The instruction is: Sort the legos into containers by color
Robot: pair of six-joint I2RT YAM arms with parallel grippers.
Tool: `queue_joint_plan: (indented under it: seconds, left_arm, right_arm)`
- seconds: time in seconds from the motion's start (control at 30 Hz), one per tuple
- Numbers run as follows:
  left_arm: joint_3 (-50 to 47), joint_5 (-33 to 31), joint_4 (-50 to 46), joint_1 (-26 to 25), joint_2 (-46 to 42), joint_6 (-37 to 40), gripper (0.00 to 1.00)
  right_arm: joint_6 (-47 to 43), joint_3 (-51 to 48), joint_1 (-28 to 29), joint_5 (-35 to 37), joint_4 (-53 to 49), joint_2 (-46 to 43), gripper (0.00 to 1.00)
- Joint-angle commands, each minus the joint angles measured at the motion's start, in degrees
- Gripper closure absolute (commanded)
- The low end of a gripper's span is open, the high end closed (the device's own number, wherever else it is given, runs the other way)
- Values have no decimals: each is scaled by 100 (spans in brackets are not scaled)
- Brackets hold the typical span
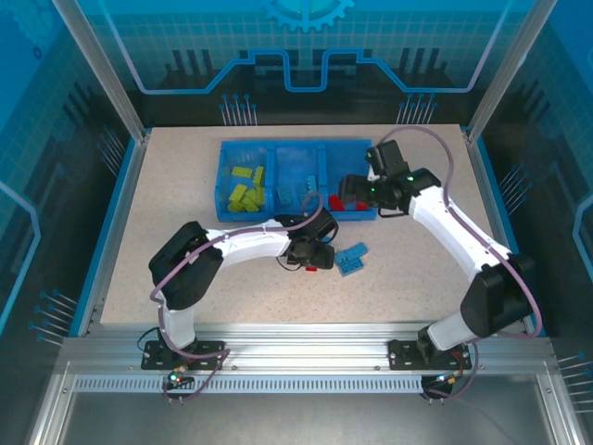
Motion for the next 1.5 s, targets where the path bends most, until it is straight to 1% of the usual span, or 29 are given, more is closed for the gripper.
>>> queue_joint_plan:
  seconds: [0.0, 0.07, 0.23, 0.3, 0.5, 0.6, 0.63, 0.7, 0.8, 0.93, 1.1, 1.17, 1.3, 1.4, 1.47]
  left_arm:
    - [275, 44, -285, -54, 223, 83, 37]
    - [304, 68, -297, -47, 309, 85, 42]
    - [378, 29, -485, -48, 349, 49, 63]
    - [388, 7, -517, -47, 237, 47, 66]
    - [730, -142, -826, -30, -90, 122, 66]
    - [1242, -270, -1069, 37, -213, 328, 64]
    - [1459, -300, -1167, 92, -214, 416, 64]
    - [1944, -245, -1262, 240, -160, 572, 64]
    - [2625, -57, -1278, 518, 93, 781, 64]
    - [3617, 99, -1353, 818, 749, 969, 65]
    - [4485, 454, -1240, 998, 1548, 869, 65]
    - [4694, 579, -1156, 1050, 1795, 773, 65]
    - [4937, 697, -1151, 1181, 2086, 512, 65]
    - [4562, 562, -957, 1299, 1868, 368, 66]
    - [4056, 576, -583, 1371, 1498, 325, 66]
  right_arm:
    - [-177, -410, -248, 170, -66, -483, 8]
    - [-200, -675, -380, 187, -94, -684, 8]
    - [-165, -1304, -699, 93, -34, -1113, 7]
    - [-205, -1526, -723, 65, -15, -1225, 6]
    - [-179, -2087, -714, -60, 21, -1351, 7]
    - [-88, -2337, -714, -108, 113, -1506, 7]
    - [-49, -2576, -712, -138, 154, -1585, 7]
    - [25, -2790, -706, -215, 270, -1752, 7]
    - [146, -3114, -689, -242, 390, -2010, 8]
    - [188, -3478, -593, -474, 603, -2264, 9]
    - [-9, -3677, -143, -448, 617, -2360, 8]
    - [26, -3781, 49, -394, 630, -2373, 8]
    - [267, -4010, 248, -350, 681, -2382, 8]
    - [406, -4148, 355, -304, 713, -2464, 8]
    - [441, -4233, 369, -295, 723, -2535, 8]
